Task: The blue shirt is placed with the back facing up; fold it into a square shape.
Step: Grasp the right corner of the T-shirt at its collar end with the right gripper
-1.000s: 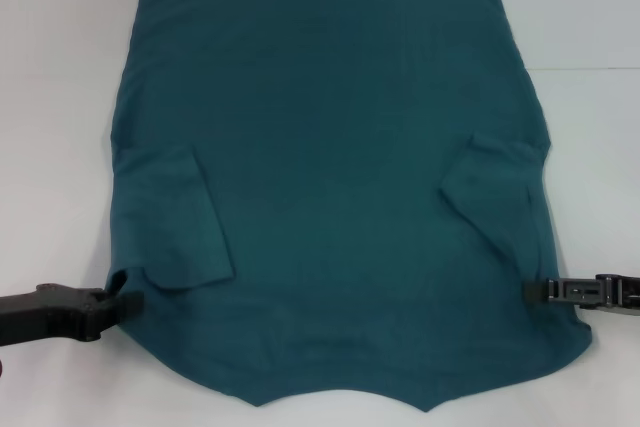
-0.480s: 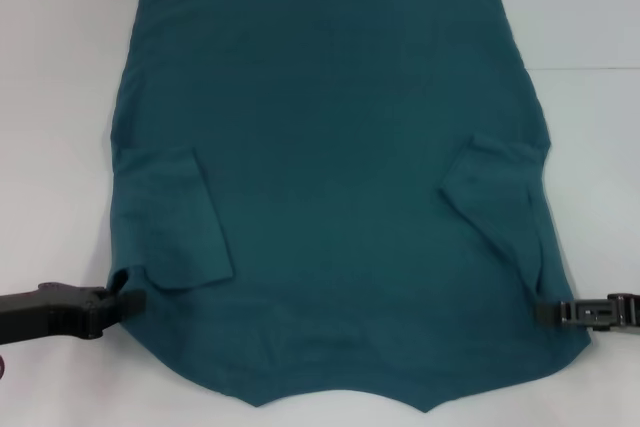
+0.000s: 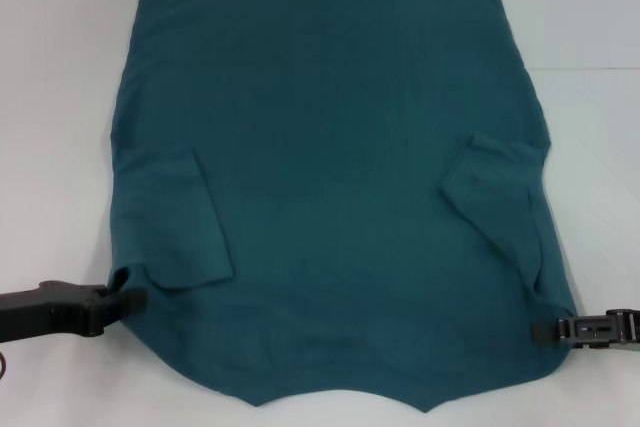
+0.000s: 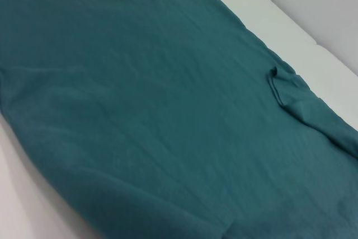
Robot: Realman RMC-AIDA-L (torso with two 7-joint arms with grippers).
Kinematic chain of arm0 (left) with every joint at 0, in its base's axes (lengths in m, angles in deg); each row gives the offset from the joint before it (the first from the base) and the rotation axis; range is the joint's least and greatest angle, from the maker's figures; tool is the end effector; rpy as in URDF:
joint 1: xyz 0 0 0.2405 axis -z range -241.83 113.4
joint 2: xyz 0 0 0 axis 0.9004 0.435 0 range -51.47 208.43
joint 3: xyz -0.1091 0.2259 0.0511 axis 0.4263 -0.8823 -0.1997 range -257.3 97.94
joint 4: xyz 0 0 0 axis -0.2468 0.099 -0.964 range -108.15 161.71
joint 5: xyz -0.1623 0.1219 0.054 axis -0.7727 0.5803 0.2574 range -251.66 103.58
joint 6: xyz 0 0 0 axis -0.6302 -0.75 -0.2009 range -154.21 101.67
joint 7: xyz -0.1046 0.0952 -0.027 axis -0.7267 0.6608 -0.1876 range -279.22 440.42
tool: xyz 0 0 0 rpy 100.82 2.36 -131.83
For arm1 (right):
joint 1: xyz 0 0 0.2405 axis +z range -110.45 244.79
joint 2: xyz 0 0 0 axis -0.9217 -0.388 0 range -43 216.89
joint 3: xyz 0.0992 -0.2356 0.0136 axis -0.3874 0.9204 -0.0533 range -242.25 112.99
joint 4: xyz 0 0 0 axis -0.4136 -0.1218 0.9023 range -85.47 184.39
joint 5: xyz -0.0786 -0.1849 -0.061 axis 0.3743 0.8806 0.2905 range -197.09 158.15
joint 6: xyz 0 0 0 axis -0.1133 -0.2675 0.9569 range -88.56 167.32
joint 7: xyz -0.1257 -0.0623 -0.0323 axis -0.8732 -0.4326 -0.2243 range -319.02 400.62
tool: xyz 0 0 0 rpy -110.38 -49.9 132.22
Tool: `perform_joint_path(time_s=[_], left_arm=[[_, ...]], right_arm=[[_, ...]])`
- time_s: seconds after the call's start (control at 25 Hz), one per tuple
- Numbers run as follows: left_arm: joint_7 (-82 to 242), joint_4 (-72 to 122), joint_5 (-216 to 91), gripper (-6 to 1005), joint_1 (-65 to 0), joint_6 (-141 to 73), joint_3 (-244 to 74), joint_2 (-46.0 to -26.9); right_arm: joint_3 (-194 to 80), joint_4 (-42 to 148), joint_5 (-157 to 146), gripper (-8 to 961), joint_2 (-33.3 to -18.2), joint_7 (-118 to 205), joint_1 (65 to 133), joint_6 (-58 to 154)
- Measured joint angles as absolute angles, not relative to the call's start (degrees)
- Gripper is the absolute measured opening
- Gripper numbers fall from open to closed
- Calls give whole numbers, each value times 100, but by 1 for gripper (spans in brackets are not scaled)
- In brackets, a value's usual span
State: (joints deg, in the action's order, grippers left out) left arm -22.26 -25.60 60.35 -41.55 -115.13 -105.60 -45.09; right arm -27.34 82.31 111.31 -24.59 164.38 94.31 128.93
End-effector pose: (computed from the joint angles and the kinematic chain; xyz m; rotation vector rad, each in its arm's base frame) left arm -0.3307 0.2890 0.0258 -2.4049 -1.2880 -0.4339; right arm 0.3392 0.2955 0.0275 -2.3524 1.8557 0.3731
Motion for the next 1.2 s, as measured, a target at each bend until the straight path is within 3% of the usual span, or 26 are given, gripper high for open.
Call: perform_joint_path(time_s=[0.64, 0.84, 1.2], left_arm=[[-2231, -2526, 6034, 31, -4124, -11504, -10564, -4500], [-2228, -2525, 6034, 31, -4120, -11504, -10569, -4495], [-2238, -2533, 6034, 32, -4108, -11504, -10588, -4491]], right_arm=[[-3153, 8214, 11132, 735, -2458, 16409, 9319, 12904], [-3189, 8210, 11135, 493, -2466, 16406, 9271, 12897], [-3272, 8252, 11117, 292, -2477, 16397, 9230, 12847]])
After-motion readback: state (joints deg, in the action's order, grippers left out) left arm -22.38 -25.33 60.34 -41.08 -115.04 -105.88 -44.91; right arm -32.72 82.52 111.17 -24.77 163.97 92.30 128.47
